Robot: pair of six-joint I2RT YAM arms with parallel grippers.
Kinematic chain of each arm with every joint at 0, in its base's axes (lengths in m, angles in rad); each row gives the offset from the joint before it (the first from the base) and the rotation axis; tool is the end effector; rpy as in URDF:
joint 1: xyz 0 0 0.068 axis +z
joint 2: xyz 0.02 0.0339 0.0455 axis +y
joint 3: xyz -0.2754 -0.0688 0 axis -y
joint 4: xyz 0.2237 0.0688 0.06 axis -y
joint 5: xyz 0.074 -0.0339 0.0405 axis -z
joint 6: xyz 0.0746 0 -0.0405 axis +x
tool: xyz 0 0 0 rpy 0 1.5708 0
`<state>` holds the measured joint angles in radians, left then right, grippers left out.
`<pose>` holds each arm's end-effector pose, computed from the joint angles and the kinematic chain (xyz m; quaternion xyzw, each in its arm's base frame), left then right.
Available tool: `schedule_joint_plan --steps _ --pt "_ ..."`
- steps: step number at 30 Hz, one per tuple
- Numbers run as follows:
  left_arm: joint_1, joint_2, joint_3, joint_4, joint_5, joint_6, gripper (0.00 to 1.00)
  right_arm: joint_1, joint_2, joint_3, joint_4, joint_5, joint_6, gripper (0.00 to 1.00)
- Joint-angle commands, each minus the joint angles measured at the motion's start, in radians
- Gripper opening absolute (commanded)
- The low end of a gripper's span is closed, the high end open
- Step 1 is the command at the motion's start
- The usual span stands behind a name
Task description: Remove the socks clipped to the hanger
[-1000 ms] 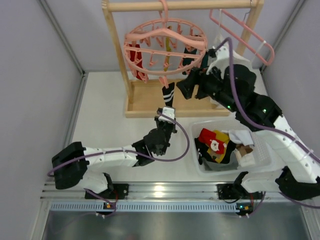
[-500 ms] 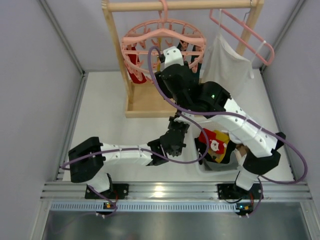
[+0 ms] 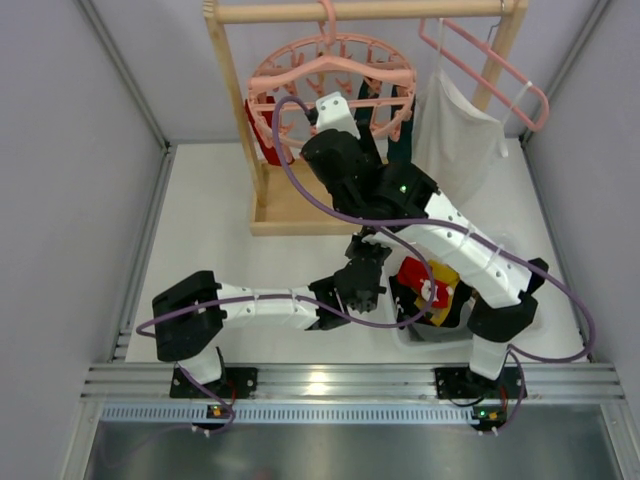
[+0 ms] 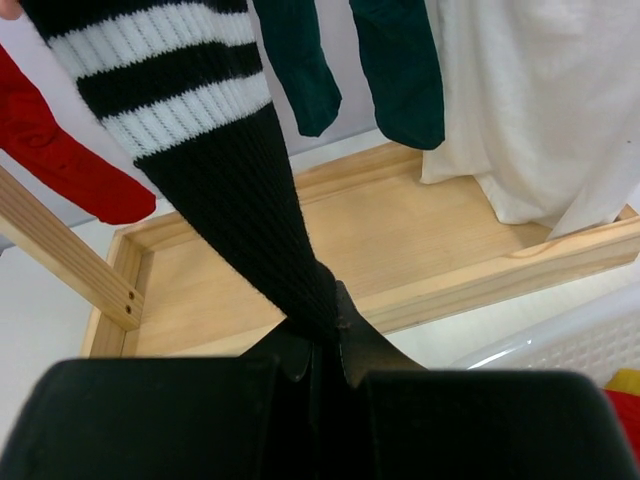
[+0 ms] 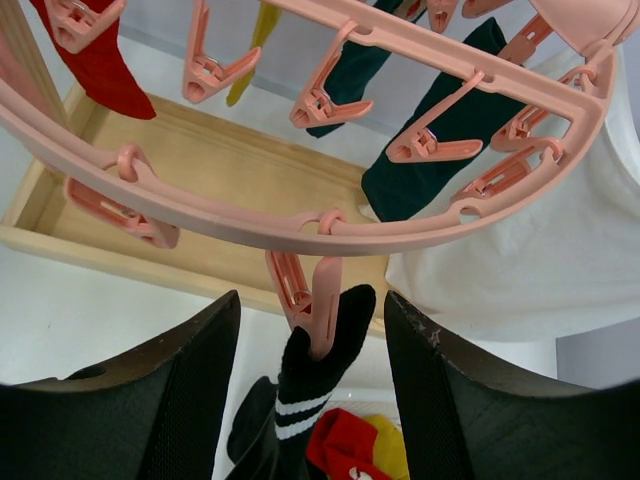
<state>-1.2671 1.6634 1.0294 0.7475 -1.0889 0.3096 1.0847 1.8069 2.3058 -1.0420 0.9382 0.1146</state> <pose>0.1735 -0.3325 0.3158 0.1315 0.6756 0.0121 0.7253 0.2182 0.2842 0.4799 -0.1656 0.7908 -0.0776 0.5841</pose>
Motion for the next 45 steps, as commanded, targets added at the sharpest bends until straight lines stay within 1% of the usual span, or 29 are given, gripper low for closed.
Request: schedule_joint_plan --steps 1,8,15,19,23,24,27,29,33,36,40,44,45 --pt "-0.012 0.01 0.041 0.007 -0.009 0.017 0.0 0.021 0.014 0.006 -0.004 0.05 -0.006 0.57" --pt "-0.012 -0.002 0.034 0.009 -0.005 0.002 0.0 0.024 0.055 -0.008 0.043 0.114 -0.021 0.57" --pt "-0.012 -0.005 0.031 0.009 -0.005 0.005 0.0 0.024 0.08 -0.029 0.102 0.149 -0.029 0.53" --pt "-0.012 -0.01 0.026 0.009 0.0 0.003 0.0 0.023 0.069 -0.095 0.196 0.256 -0.084 0.48" --pt "-0.012 -0.014 0.023 0.009 0.001 0.0 0.0 0.02 0.045 -0.164 0.272 0.293 -0.105 0.46" --pt "-0.012 -0.017 0.024 0.009 0.003 0.0 0.0 0.018 0.034 -0.177 0.289 0.297 -0.137 0.46" --pt "-0.014 -0.016 0.023 0.009 0.006 -0.003 0.0 0.018 0.032 -0.198 0.333 0.307 -0.162 0.41" --pt "-0.012 -0.014 0.021 0.009 0.006 -0.001 0.0 0.018 0.034 -0.197 0.352 0.312 -0.171 0.36" --pt "-0.012 -0.014 0.015 0.009 0.006 -0.004 0.0 0.02 0.04 -0.194 0.375 0.318 -0.196 0.31" --pt "-0.014 -0.014 0.009 0.009 0.009 -0.015 0.0 0.021 0.04 -0.194 0.399 0.326 -0.211 0.29" --pt "-0.012 -0.022 0.004 0.009 0.011 -0.023 0.0 0.024 0.034 -0.192 0.419 0.326 -0.227 0.13" --pt "-0.011 -0.027 0.0 0.009 0.012 -0.026 0.0 0.029 0.032 -0.195 0.418 0.324 -0.225 0.08" --pt "-0.011 -0.03 -0.003 0.009 0.012 -0.03 0.0 0.03 0.029 -0.195 0.419 0.323 -0.224 0.03"
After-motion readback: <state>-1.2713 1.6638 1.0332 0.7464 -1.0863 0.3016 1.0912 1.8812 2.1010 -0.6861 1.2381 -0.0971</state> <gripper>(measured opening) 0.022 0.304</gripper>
